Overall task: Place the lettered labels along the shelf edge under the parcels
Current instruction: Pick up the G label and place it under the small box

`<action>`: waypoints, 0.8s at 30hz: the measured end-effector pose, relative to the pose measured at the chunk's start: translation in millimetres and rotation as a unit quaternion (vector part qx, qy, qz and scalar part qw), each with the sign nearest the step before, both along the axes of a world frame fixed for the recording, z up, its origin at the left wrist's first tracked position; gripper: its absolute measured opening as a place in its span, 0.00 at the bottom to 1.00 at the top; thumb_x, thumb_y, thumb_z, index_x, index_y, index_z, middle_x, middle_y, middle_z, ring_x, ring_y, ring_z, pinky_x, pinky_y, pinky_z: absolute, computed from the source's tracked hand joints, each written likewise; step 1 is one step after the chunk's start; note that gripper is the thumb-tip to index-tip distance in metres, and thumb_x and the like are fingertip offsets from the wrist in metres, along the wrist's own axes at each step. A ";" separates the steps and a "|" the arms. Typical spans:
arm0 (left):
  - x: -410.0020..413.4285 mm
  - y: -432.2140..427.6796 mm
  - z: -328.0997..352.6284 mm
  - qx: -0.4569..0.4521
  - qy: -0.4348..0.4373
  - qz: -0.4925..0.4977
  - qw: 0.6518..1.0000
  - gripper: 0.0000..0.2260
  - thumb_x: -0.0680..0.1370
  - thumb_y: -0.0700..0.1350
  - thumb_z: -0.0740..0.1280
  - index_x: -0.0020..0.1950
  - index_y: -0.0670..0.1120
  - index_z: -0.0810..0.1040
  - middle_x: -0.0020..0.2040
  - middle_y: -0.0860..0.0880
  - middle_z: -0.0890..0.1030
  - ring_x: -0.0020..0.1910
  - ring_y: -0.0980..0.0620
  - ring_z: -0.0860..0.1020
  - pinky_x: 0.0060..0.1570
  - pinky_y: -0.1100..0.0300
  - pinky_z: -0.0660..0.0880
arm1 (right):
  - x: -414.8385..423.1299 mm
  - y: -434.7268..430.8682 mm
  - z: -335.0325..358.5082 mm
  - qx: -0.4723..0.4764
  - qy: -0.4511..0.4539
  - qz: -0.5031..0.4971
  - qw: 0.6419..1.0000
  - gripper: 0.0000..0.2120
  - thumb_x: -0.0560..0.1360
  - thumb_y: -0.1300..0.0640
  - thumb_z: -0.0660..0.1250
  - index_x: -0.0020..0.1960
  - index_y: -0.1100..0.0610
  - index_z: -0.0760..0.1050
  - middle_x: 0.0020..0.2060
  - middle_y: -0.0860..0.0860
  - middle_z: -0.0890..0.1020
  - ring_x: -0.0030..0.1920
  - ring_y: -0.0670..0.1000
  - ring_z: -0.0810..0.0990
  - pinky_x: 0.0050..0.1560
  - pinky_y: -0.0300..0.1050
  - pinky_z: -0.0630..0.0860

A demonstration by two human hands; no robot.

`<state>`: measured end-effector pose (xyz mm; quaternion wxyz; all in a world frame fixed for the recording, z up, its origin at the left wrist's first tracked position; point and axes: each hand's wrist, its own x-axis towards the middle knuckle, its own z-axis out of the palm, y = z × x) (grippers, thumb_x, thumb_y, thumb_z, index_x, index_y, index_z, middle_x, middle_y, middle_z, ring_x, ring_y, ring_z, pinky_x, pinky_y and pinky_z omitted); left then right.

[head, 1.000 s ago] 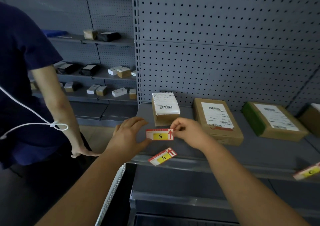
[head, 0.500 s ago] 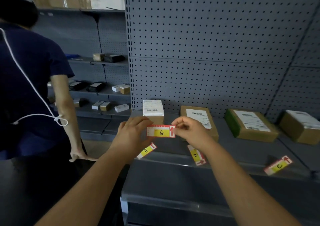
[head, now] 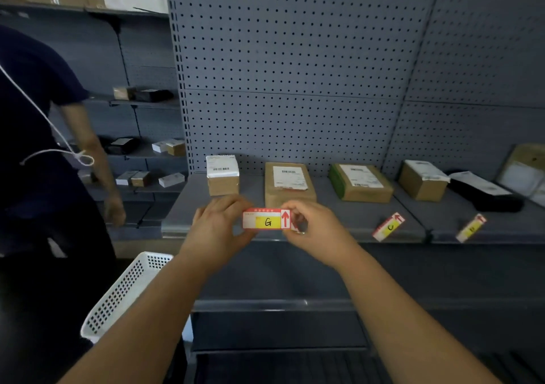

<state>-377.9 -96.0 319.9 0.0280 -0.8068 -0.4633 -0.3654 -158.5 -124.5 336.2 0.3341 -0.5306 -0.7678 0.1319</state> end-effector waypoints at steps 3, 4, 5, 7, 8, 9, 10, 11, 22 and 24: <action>14.3 -19.8 0.6 0.005 -0.013 -0.013 1.000 0.20 0.69 0.49 0.74 0.60 0.50 0.77 0.59 0.51 0.77 0.58 0.48 0.73 0.52 0.54 0.61 | 11.1 -27.3 0.9 0.009 0.024 -0.013 1.000 0.18 0.72 0.59 0.72 0.57 0.43 0.75 0.45 0.37 0.76 0.47 0.37 0.76 0.49 0.32 0.73; 19.4 -25.3 1.3 0.003 -0.018 -0.021 1.000 0.20 0.69 0.48 0.75 0.60 0.50 0.77 0.59 0.51 0.77 0.58 0.47 0.74 0.52 0.53 0.62 | 15.1 -35.7 2.8 0.013 0.025 -0.015 0.999 0.18 0.72 0.60 0.72 0.55 0.42 0.75 0.44 0.35 0.75 0.47 0.35 0.75 0.48 0.28 0.71; 24.4 -29.7 2.7 0.000 -0.022 -0.028 0.999 0.21 0.69 0.48 0.75 0.60 0.50 0.77 0.59 0.51 0.77 0.58 0.47 0.73 0.53 0.52 0.62 | 19.1 -43.8 5.4 0.018 0.024 -0.018 0.999 0.17 0.72 0.60 0.72 0.54 0.42 0.74 0.43 0.35 0.75 0.48 0.34 0.74 0.47 0.25 0.69; 34.5 -36.1 5.6 0.000 -0.023 -0.034 0.999 0.21 0.69 0.49 0.74 0.61 0.50 0.76 0.60 0.52 0.76 0.60 0.48 0.72 0.55 0.51 0.63 | 29.8 -55.5 9.3 0.024 0.015 -0.030 0.999 0.15 0.72 0.60 0.71 0.54 0.45 0.76 0.42 0.36 0.75 0.48 0.35 0.73 0.47 0.26 0.69; 40.1 -38.6 6.0 0.001 -0.022 -0.037 0.999 0.21 0.69 0.50 0.73 0.62 0.51 0.76 0.60 0.52 0.76 0.60 0.48 0.72 0.56 0.50 0.64 | 35.9 -59.8 10.5 0.025 0.011 -0.037 0.999 0.14 0.72 0.60 0.71 0.55 0.47 0.76 0.43 0.37 0.75 0.48 0.37 0.74 0.48 0.28 0.69; 46.4 -41.1 6.6 0.003 -0.019 -0.042 0.999 0.21 0.70 0.51 0.72 0.62 0.51 0.75 0.60 0.52 0.76 0.60 0.48 0.72 0.57 0.49 0.65 | 42.8 -63.5 11.3 0.026 0.008 -0.044 0.999 0.15 0.72 0.59 0.71 0.57 0.47 0.76 0.43 0.38 0.76 0.48 0.38 0.74 0.49 0.31 0.71; 53.3 -43.1 7.6 0.006 -0.016 -0.047 0.999 0.21 0.70 0.52 0.72 0.62 0.52 0.75 0.61 0.52 0.76 0.60 0.48 0.72 0.57 0.47 0.66 | 50.3 -66.3 11.8 0.027 0.005 -0.051 0.998 0.16 0.72 0.59 0.70 0.57 0.46 0.76 0.44 0.39 0.76 0.48 0.39 0.74 0.51 0.35 0.73; 61.1 -44.9 8.6 0.006 -0.014 -0.051 0.999 0.22 0.70 0.52 0.72 0.62 0.52 0.75 0.61 0.52 0.76 0.61 0.48 0.72 0.58 0.47 0.66 | 58.3 -68.8 12.1 0.028 0.003 -0.058 0.998 0.16 0.72 0.58 0.70 0.58 0.45 0.75 0.45 0.40 0.76 0.49 0.39 0.75 0.51 0.39 0.74; 217.4 -57.0 22.1 0.021 -0.012 -0.071 0.997 0.23 0.70 0.52 0.72 0.64 0.52 0.74 0.62 0.53 0.75 0.63 0.49 0.70 0.58 0.48 0.64 | 206.6 -94.7 14.9 0.055 0.013 -0.102 0.993 0.18 0.72 0.59 0.71 0.59 0.45 0.75 0.46 0.43 0.78 0.49 0.43 0.76 0.53 0.47 0.76; 256.8 -61.0 23.0 0.023 -0.008 -0.074 0.997 0.23 0.70 0.52 0.72 0.64 0.52 0.74 0.62 0.53 0.74 0.63 0.50 0.69 0.58 0.49 0.64 | 247.0 -98.3 16.0 0.058 0.010 -0.104 0.993 0.18 0.72 0.58 0.70 0.59 0.44 0.74 0.46 0.42 0.78 0.49 0.44 0.76 0.52 0.49 0.77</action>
